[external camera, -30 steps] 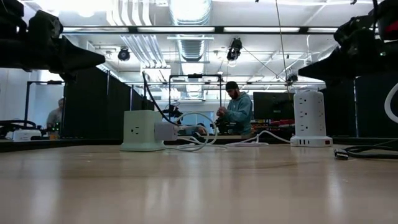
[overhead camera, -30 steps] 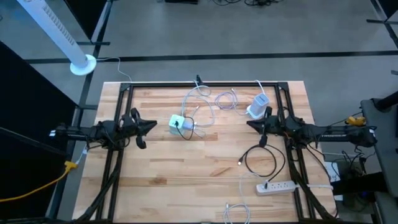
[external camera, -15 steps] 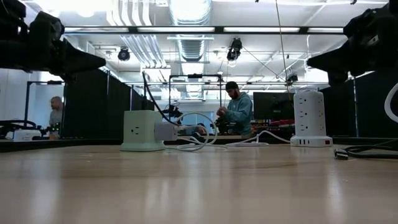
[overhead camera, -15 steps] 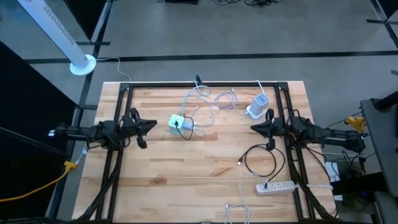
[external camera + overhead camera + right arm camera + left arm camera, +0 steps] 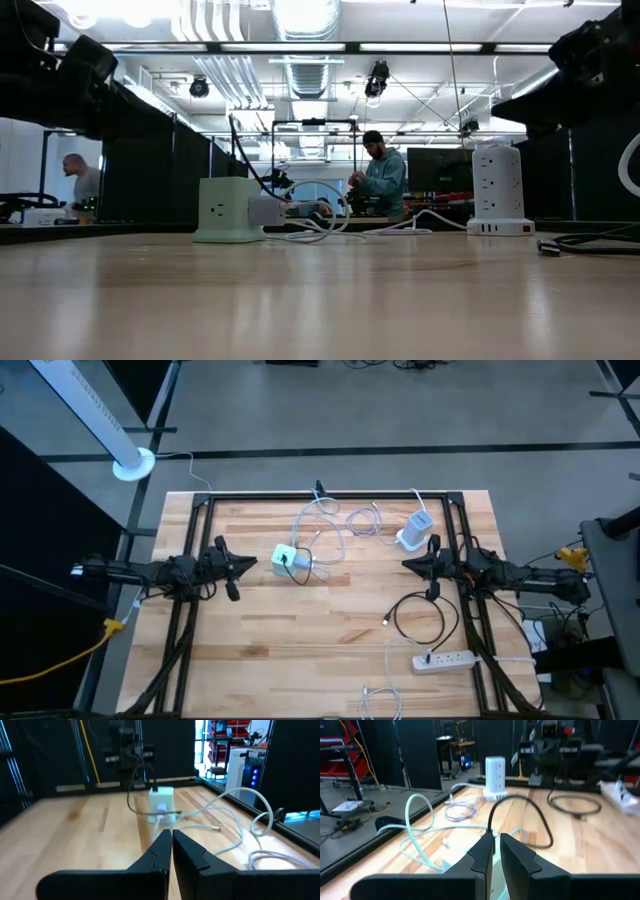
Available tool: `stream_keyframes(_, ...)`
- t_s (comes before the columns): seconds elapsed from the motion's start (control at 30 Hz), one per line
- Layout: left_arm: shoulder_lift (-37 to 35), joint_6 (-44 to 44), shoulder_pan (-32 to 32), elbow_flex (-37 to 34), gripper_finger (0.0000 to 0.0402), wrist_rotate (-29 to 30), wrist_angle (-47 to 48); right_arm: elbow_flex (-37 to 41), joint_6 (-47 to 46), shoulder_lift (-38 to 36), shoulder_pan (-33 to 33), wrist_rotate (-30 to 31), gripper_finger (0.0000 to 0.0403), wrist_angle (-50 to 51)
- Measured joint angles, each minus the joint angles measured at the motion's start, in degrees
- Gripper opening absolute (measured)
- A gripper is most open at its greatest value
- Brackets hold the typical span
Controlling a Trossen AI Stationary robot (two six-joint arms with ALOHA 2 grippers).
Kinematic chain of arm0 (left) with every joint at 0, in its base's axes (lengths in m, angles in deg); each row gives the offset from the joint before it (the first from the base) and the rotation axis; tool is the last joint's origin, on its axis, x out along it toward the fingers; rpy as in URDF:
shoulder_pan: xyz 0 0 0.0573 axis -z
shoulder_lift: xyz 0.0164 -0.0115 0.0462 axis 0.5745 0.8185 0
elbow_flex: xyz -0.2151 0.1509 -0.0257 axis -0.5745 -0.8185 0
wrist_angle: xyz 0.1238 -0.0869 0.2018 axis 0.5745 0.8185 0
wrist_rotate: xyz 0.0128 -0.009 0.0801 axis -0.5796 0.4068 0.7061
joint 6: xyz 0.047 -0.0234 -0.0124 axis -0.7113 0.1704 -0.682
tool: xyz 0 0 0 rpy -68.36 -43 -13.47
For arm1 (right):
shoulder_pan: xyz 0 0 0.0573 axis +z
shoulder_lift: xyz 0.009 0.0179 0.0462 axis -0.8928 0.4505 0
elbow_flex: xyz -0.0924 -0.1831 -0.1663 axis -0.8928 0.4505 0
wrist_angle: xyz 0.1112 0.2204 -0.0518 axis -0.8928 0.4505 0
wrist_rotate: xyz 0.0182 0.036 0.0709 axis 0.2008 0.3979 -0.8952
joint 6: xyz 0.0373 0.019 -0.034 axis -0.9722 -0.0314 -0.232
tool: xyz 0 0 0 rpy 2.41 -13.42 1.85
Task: Insert USB
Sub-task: Return to Home Position
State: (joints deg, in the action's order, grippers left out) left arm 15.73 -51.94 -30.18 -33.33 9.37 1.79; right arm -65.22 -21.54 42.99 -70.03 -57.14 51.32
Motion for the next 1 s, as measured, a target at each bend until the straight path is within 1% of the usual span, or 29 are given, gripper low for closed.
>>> stream_keyframes(0.1,1.73,-0.14,0.0,0.0,0.0025,-0.02,0.0,0.0,2.9,1.62,0.0,0.01,0.0,-0.04)
stream_keyframes(0.33,4.95,-0.17,0.0,0.0,0.0025,-0.04,0.02,0.0,2.95,3.11,0.0,-0.02,0.0,-0.01)
stream_keyframes(0.5,6.28,-0.19,0.0,0.0,0.0025,-0.03,-0.01,0.0,-3.95,3.18,0.0,0.11,0.0,-1.47)
stream_keyframes(0.7,7.23,-0.19,0.0,0.0,0.0025,-0.03,-0.04,0.0,-4.55,3.63,0.01,0.07,0.0,-1.29)
stream_keyframes(0.83,5.1,-0.19,0.0,-0.02,0.0025,-0.02,-0.55,0.0,-4.47,-0.16,-0.1,-0.11,0.0,-0.12)
stream_keyframes(0.93,0.6,-0.19,0.0,-0.02,0.0025,-0.04,-0.15,0.0,-4.47,-3.95,-0.1,-0.07,0.0,-0.09)
stream_keyframes(1.0,-3.25,-0.2,0.0,-0.02,0.0025,-0.04,-0.16,0.0,-4.49,-4.0,0.18,0.17,0.0,-2.87)
